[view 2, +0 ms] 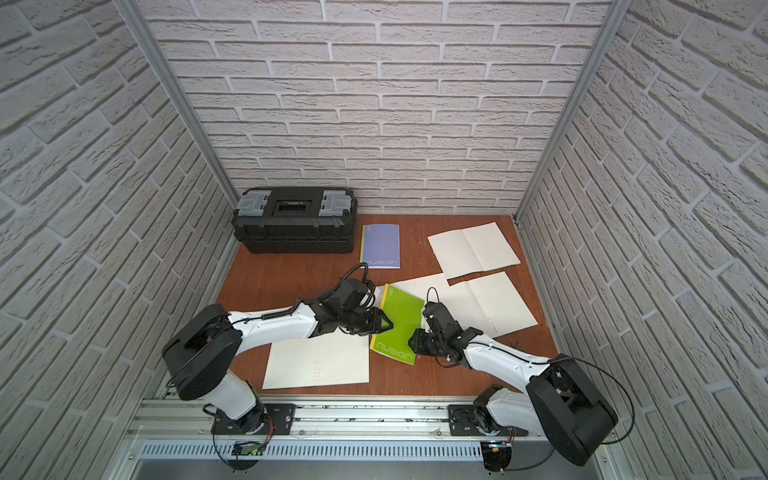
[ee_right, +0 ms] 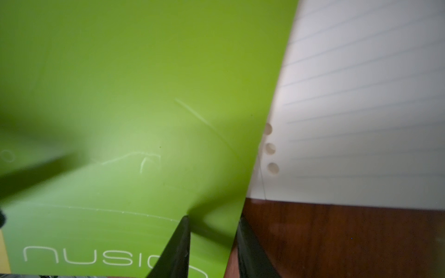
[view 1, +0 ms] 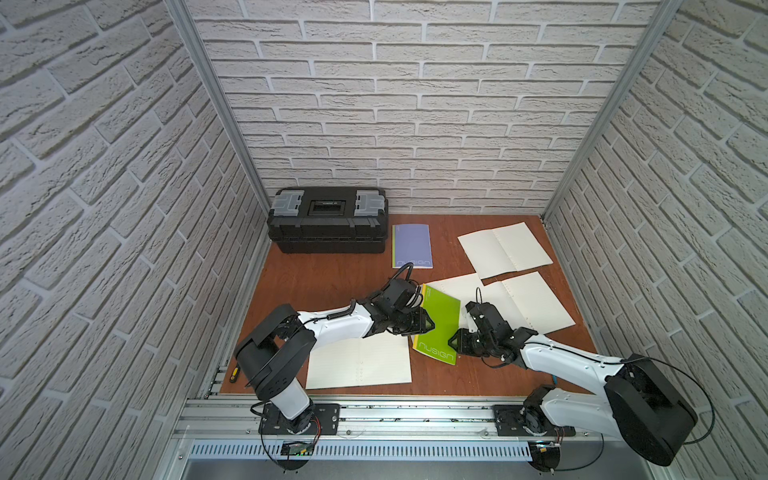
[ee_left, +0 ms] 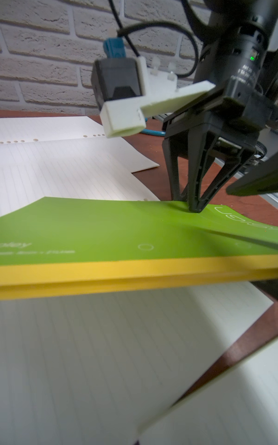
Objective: Close the notebook
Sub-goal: Pick up the notebook at the notebook.
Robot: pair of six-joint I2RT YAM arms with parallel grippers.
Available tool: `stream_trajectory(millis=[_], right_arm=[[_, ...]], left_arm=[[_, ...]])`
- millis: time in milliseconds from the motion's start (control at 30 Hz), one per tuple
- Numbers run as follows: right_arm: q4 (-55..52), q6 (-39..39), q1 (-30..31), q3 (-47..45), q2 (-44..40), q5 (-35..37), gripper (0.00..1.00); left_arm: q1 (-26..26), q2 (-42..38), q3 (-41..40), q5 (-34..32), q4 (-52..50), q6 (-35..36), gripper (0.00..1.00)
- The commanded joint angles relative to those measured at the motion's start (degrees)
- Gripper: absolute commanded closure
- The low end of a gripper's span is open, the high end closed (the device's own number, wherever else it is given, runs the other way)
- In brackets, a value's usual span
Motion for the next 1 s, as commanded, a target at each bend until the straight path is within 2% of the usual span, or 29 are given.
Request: stream_trajectory(millis=[0, 200, 400, 567, 767, 967], right_arm=[[-0.2, -0.5, 0.6, -0.5, 0.7, -0.9, 0.67], [-1.4, -0.9, 0.6, -0.1, -0.2, -0.6, 0.67], [-2.9, -1.2, 0.6, 0.7, -2.1, -0.3, 0.67], [-5.5, -1.7, 0.6, 1.7, -4.3, 0.5, 0.67], [-10.2, -2.4, 0.6, 4.6, -8.5, 1.5, 0.66], [-14.4, -3.5, 0.6, 7.5, -11.6, 3.2, 0.64]], left_arm=[[-0.6, -0.4, 1.8, -0.6, -1.2, 1.4, 0.61], [-0.5, -0.7, 3.1, -3.1, -5.6, 3.3, 0.83], [-0.1, -0.1, 4.2, -2.6, -6.5, 4.8, 0.99], [1.0, -0.7, 4.5, -1.9, -8.0, 5.4, 1.00], [3.8, -5.2, 4.8, -1.1, -12.2, 7.2, 1.00], [10.1, -12.2, 4.1, -0.1, -19.1, 10.3, 1.00]])
